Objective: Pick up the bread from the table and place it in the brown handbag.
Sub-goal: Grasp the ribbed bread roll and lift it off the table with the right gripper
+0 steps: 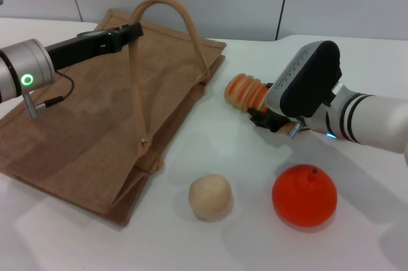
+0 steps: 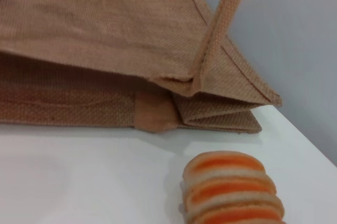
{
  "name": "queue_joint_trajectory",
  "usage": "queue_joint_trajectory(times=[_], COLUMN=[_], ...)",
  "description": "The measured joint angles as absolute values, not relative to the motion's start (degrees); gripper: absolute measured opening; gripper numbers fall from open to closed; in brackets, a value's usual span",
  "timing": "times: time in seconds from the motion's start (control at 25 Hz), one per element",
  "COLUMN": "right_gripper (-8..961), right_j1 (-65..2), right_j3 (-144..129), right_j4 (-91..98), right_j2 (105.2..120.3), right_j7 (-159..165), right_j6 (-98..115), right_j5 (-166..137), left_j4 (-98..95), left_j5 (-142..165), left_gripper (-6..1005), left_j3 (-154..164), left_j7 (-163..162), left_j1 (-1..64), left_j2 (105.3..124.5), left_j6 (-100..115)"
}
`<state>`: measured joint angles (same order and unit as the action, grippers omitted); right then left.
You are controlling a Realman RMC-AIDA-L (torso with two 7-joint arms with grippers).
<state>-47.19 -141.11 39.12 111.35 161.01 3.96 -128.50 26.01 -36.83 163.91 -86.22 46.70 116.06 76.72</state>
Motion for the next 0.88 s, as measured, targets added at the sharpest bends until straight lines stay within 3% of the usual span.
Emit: queue_joint_trajectory(times=[0.28, 0.6, 0.88], right_gripper=[635, 574, 542], right_j1=[-44.56, -37.15, -30.39], right_j3=[-139.58, -130.70, -122.87], right_j4=[41.28, 50.21, 59.53], right_j2=[111.35, 111.17, 112.04], right_j7=[158.67, 146.13, 132.62], right_j6=[1.19, 3.31, 11.24], right_j5=[-128.53, -128.59, -128.59], left_j4=[26.04, 26.70, 28.51], left_j5=[-36.82, -37.88, -41.29], left_gripper=[121, 121, 122], left_j3=[163.91, 163.97, 163.92], left_j7=[-86.22, -86.29, -86.84], left_j1=[46.59, 46.54, 46.14], left_j2=[115.98, 115.33, 114.38], left_j6=[76.72, 80.34, 88.53])
